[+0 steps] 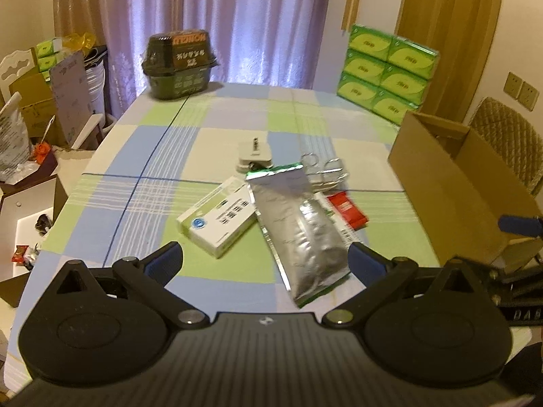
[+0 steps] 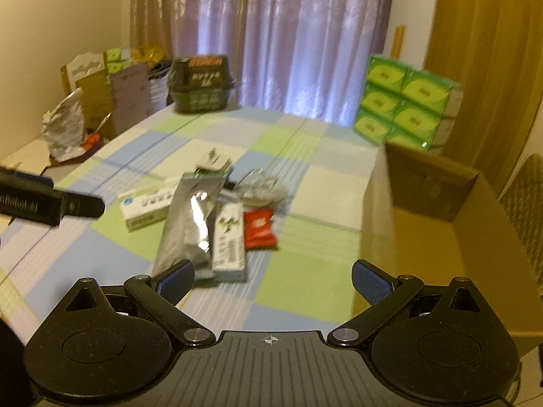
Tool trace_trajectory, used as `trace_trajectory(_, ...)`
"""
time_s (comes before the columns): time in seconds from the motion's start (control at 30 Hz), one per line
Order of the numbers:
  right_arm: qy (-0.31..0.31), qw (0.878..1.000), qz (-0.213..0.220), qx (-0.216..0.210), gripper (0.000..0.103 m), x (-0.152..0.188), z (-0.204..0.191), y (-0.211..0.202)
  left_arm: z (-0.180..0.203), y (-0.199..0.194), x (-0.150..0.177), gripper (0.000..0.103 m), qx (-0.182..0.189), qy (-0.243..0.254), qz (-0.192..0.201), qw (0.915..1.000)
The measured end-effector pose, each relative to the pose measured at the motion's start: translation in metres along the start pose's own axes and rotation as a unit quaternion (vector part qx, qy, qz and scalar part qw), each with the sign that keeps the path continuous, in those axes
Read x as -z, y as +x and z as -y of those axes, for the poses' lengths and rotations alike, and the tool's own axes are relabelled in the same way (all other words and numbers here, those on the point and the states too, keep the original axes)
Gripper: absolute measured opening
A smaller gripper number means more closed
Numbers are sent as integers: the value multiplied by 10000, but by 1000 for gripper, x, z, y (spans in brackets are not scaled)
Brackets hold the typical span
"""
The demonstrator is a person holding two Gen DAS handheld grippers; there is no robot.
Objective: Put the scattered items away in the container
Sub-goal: 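Move both grippers back toward the silver foil bag and white ointment box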
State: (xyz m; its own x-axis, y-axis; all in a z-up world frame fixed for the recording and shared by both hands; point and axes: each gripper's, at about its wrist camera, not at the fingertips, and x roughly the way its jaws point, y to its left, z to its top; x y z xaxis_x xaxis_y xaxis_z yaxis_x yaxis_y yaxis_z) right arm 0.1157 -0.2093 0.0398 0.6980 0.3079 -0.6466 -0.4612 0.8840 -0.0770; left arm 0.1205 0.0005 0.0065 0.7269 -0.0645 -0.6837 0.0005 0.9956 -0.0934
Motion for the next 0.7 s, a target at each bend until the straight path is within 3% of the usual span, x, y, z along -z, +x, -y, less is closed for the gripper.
trace_trajectory(0.33,43,9989,-315,-358,103,13,-8,38,-11,37,5,101,110,-62,-361,9993)
trace_trajectory(0.7,59,9972,-500,-562,103,17,-6,76,11,113,-23,93,625,-249,-823,9943)
